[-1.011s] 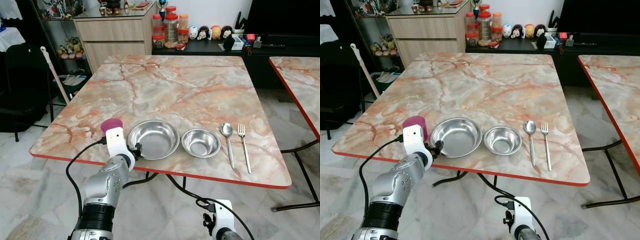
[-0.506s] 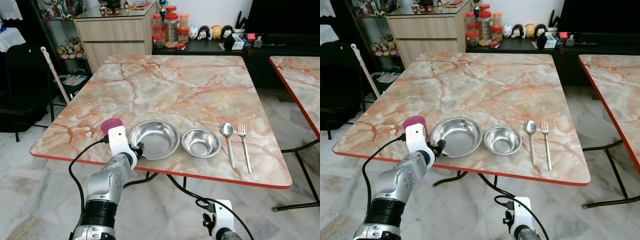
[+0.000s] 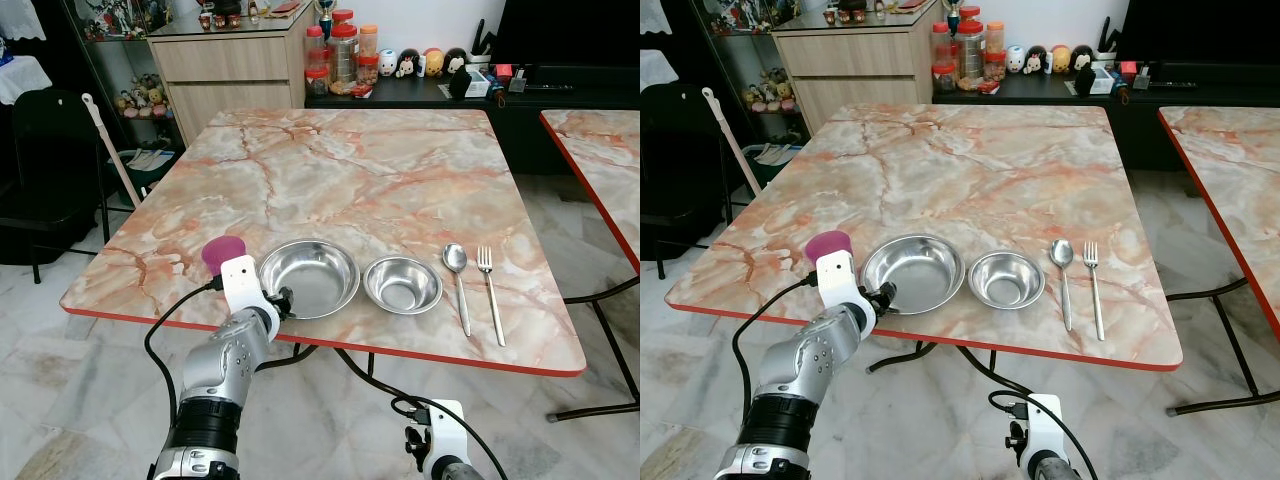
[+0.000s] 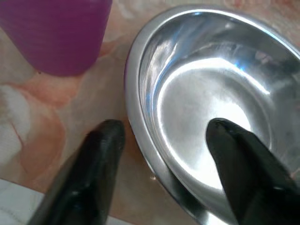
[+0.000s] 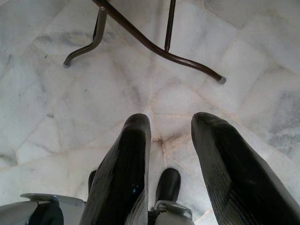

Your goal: Setting the table

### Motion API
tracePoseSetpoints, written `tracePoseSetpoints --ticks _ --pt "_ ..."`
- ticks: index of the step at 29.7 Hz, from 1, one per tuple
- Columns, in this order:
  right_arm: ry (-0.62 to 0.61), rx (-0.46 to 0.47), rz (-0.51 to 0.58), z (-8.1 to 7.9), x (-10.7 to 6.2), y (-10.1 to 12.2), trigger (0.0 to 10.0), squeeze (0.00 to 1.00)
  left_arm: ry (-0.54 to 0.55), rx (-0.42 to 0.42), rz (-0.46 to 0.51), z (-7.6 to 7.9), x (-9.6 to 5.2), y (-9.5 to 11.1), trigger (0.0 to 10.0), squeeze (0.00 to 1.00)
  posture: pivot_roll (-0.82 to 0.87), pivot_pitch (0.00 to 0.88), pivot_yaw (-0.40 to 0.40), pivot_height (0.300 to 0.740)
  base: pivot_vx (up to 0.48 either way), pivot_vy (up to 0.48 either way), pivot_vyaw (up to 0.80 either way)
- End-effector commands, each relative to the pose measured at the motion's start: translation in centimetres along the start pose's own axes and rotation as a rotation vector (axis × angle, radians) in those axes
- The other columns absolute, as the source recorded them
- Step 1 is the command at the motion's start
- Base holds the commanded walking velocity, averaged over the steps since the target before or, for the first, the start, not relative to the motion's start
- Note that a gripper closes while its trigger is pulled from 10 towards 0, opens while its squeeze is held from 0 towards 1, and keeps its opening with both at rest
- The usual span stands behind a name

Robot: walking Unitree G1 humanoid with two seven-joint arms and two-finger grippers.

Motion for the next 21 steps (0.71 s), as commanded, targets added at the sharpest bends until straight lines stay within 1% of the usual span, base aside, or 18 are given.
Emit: tracePoseSetpoints --ticks 1,9,14,15,16,17,18,19,21 --pt "-0.007 0.016 0.003 0.0 0.0 0.0 10.0 0.00 0.005 -0.015 0.008 0.0 0.2 0.3 0.0 0.00 0.05 0.000 0.053 0.740 0.000 0.000 0.00" --pt "-0.009 0.018 0.005 0.1 0.0 0.1 10.0 0.00 0.008 -0.017 0.008 0.1 0.2 0.4 0.0 0.00 0.05 0.000 0.051 0.740 0.000 0.000 0.00" --pt "-0.007 0.019 0.006 0.1 0.0 0.2 10.0 0.00 0.025 -0.008 -0.008 -0.3 0.3 0.0 0.0 0.00 0.05 0.000 0.051 0.740 0.000 0.000 0.00" --pt "-0.008 0.020 0.006 0.1 0.0 0.2 10.0 0.00 0.028 -0.004 -0.014 -0.3 0.3 -0.1 1.3 0.00 0.05 0.000 0.051 0.740 0.000 0.000 0.00" --pt "-0.008 0.020 0.006 0.1 0.0 0.2 10.0 0.00 0.029 -0.003 -0.017 -0.3 0.3 -0.2 1.3 0.00 0.05 0.000 0.051 0.740 0.000 0.000 0.00" --pt "-0.009 0.021 0.005 0.1 0.0 0.2 10.0 0.00 0.028 0.000 -0.023 -0.3 0.3 -0.3 4.4 0.00 0.05 0.000 0.051 0.740 0.000 0.000 0.00" --pt "-0.009 0.021 0.005 0.1 0.0 0.2 10.0 0.00 0.028 0.000 -0.023 -0.3 0.3 -0.3 4.4 0.00 0.05 0.000 0.051 0.740 0.000 0.000 0.00" --pt "-0.009 0.021 0.005 0.1 0.0 0.1 10.0 0.00 0.024 0.003 -0.032 -0.3 0.3 -0.4 10.0 0.00 0.05 0.000 0.052 0.740 0.000 0.000 0.00" --pt "-0.009 0.022 0.004 0.1 0.0 0.1 10.0 0.00 0.019 0.006 -0.039 -0.2 0.3 -0.6 10.0 0.00 0.05 0.000 0.053 0.740 0.000 0.000 0.00"
Point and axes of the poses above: a point about 5 cm out from each wrist's last joint towards the gripper, its own x axis pointing out of the wrist towards the gripper, its own y axis along the axis of the wrist's last joint, z = x × y, the point moved 3 cm from there along x, pointing out of the wrist towards the gripper, and after that the axes turned 11 degrees about -x, right-handed, at the moved point
